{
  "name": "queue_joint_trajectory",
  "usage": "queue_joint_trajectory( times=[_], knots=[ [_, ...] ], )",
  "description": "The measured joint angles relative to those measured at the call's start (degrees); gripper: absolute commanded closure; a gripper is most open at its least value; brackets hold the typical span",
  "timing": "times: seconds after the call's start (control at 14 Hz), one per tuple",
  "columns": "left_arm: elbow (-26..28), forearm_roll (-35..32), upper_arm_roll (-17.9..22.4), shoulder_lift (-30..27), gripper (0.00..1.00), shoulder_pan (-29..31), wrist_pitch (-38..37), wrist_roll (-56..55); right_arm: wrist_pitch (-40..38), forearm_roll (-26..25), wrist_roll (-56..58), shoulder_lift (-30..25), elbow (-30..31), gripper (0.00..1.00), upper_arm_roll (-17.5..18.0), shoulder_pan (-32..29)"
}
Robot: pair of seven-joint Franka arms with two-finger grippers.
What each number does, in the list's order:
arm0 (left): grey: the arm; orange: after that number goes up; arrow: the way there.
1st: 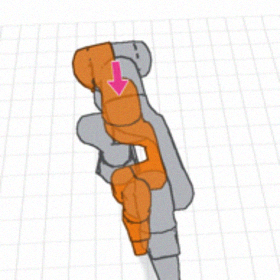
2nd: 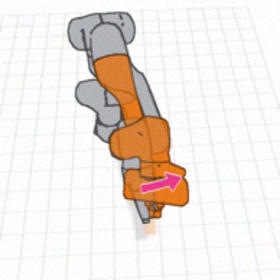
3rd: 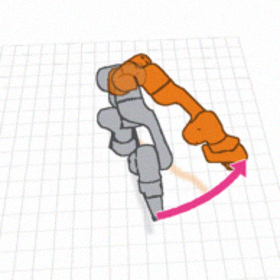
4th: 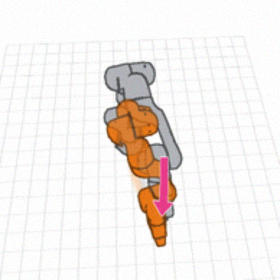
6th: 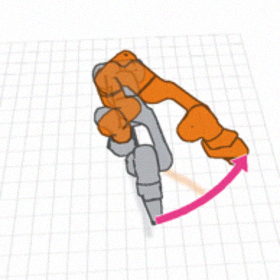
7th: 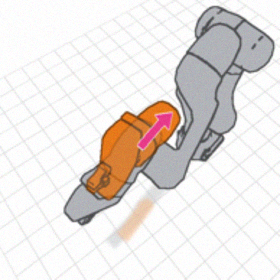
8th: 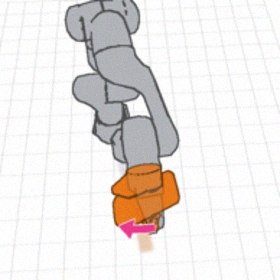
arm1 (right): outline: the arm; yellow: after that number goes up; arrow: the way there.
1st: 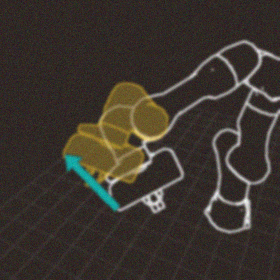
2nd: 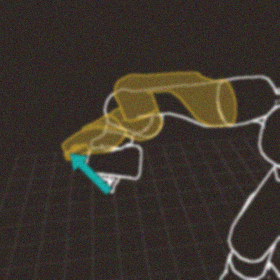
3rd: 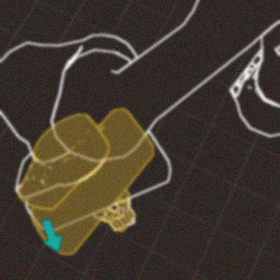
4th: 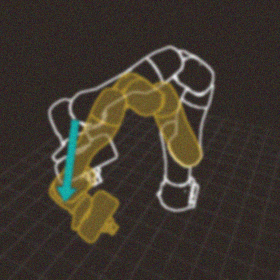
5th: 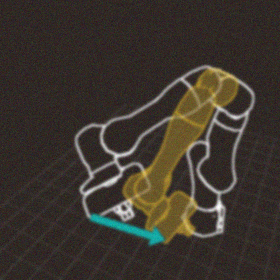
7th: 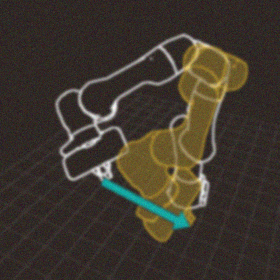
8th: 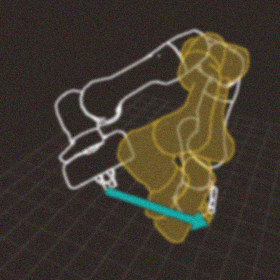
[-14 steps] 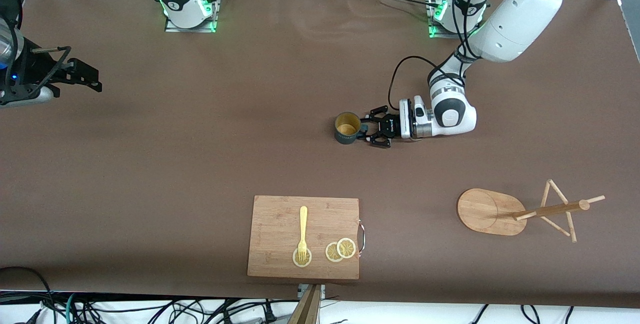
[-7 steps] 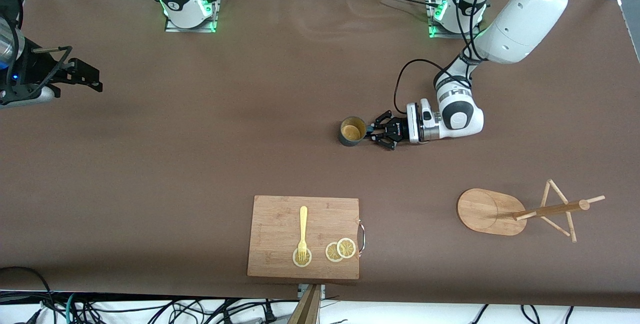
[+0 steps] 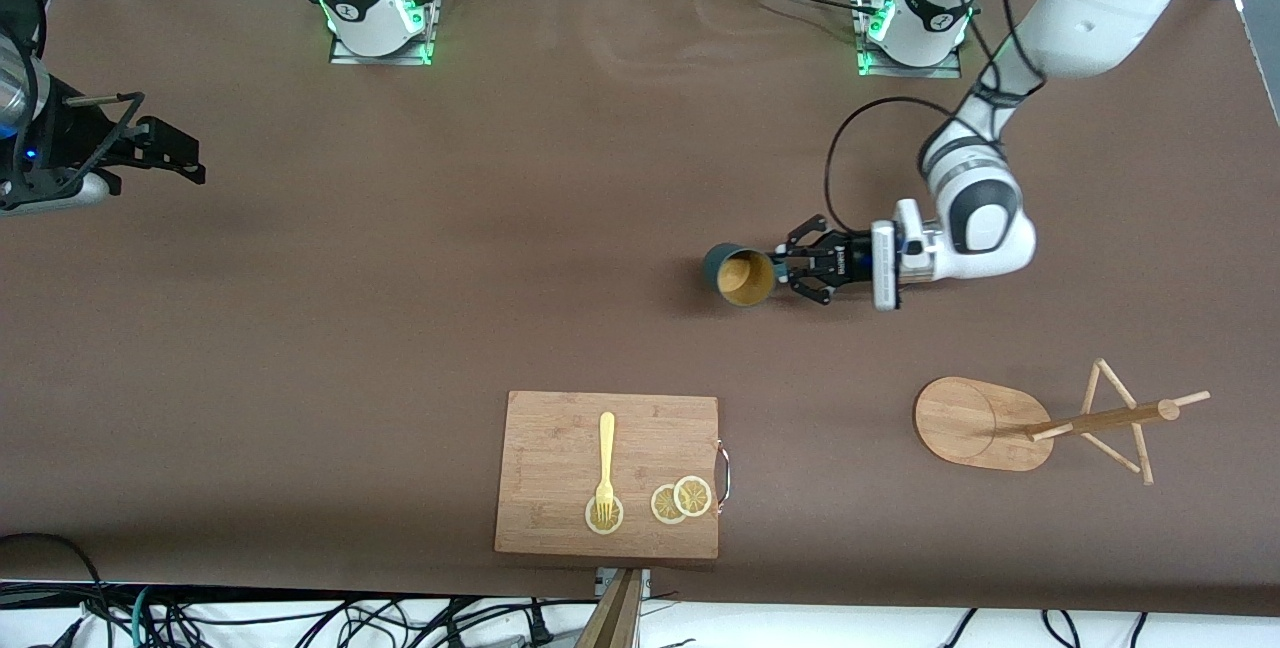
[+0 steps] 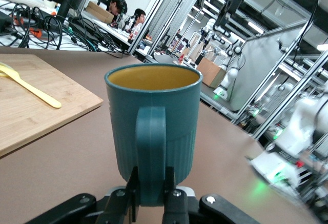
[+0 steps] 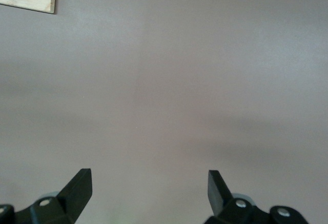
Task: Pass cup and hang on rack
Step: 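Lift the mug by its handle with the left gripper toward the rack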
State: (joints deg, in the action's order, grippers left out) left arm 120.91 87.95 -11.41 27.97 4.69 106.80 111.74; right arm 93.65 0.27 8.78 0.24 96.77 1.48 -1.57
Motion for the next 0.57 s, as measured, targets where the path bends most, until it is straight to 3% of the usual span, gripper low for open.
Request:
queue_joint_trajectory(
  times=[0.29, 0.57],
  knots=[
    [1.0, -6.64, 9.92, -6.31, 1.0, 2.48, -14.35, -20.46, 0.0, 0.0, 0.0, 0.0, 0.0, 0.0, 0.0, 0.0],
    [1.03, -10.0, 18.93, -7.53, 1.0, 4.43, -23.77, -31.32, -0.01, 0.0, 0.0, 0.0, 0.01, 0.0, 0.01, 0.0]
  ],
)
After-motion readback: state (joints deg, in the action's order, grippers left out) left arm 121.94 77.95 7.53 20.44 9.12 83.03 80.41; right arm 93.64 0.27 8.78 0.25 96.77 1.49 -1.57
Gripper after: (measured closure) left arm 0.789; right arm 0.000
